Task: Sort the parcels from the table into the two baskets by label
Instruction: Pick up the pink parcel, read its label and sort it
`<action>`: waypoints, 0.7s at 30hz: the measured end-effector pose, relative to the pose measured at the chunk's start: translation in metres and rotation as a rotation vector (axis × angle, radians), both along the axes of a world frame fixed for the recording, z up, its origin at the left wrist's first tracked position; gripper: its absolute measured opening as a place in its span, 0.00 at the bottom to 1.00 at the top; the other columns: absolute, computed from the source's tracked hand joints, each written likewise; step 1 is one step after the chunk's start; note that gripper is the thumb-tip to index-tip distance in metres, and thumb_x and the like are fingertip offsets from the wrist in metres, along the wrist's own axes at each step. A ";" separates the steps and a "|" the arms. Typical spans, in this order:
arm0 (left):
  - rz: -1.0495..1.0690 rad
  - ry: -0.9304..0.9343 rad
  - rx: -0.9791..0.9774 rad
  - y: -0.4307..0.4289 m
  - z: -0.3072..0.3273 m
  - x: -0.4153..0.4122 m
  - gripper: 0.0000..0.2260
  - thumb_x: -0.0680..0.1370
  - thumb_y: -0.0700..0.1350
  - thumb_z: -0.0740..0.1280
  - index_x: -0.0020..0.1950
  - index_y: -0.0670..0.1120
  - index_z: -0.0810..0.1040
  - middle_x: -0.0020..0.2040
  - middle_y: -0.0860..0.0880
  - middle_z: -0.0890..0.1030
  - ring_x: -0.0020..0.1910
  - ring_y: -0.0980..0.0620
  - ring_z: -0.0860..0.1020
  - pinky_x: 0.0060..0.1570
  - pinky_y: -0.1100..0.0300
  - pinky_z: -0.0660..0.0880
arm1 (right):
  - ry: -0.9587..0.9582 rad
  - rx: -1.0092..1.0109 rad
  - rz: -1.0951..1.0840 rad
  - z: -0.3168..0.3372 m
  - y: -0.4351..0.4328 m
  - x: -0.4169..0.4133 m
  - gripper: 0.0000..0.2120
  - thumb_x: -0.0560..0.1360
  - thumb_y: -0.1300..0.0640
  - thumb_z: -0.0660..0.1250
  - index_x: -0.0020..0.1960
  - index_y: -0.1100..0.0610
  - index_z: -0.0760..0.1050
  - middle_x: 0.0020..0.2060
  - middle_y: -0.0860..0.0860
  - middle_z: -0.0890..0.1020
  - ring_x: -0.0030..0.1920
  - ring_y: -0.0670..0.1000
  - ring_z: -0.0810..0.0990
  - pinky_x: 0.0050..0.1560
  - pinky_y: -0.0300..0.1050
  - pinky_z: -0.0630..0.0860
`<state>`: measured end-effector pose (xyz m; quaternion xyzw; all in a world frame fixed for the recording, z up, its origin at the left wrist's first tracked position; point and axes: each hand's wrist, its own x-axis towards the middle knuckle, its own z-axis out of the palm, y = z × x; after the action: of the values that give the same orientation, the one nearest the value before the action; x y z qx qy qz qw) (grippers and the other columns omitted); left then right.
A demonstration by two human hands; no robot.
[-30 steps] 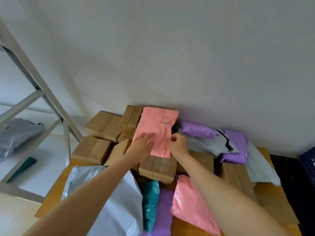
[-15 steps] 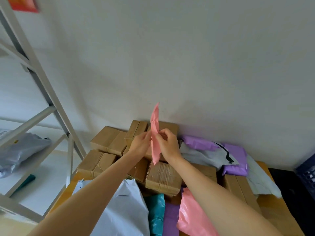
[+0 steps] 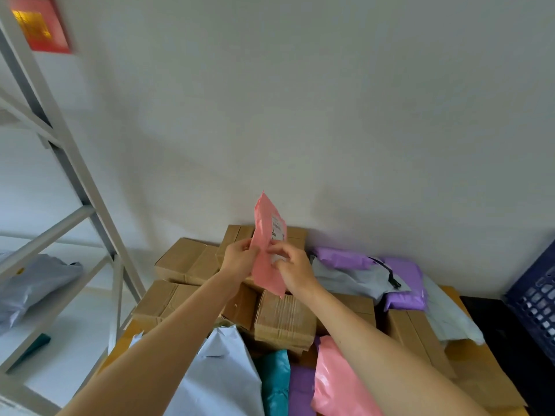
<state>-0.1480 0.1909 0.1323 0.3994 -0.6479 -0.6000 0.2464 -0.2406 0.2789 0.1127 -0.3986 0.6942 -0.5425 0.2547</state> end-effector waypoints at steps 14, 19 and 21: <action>0.022 0.065 0.071 -0.019 0.002 0.015 0.09 0.81 0.47 0.61 0.50 0.50 0.81 0.51 0.43 0.84 0.52 0.40 0.82 0.55 0.38 0.77 | -0.498 -0.042 -0.252 -0.014 0.014 -0.044 0.25 0.75 0.61 0.70 0.71 0.56 0.69 0.57 0.51 0.82 0.55 0.51 0.82 0.52 0.49 0.81; 0.073 -0.005 0.034 -0.020 -0.003 0.022 0.11 0.80 0.48 0.61 0.49 0.42 0.80 0.47 0.40 0.82 0.49 0.41 0.80 0.55 0.45 0.77 | -0.430 -0.035 -0.249 -0.013 0.017 -0.038 0.24 0.73 0.64 0.71 0.68 0.57 0.71 0.56 0.52 0.82 0.55 0.52 0.82 0.57 0.55 0.80; 0.093 -0.027 0.020 -0.018 -0.004 0.025 0.10 0.80 0.47 0.62 0.50 0.43 0.81 0.48 0.42 0.83 0.50 0.42 0.80 0.56 0.45 0.78 | -0.393 -0.025 -0.260 -0.015 0.018 -0.037 0.25 0.73 0.66 0.71 0.69 0.57 0.71 0.56 0.53 0.81 0.56 0.52 0.81 0.57 0.55 0.80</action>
<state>-0.1228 0.1725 0.1286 0.4399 -0.6257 -0.5889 0.2611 -0.2778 0.2966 0.0981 -0.1958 0.6702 -0.6463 0.3080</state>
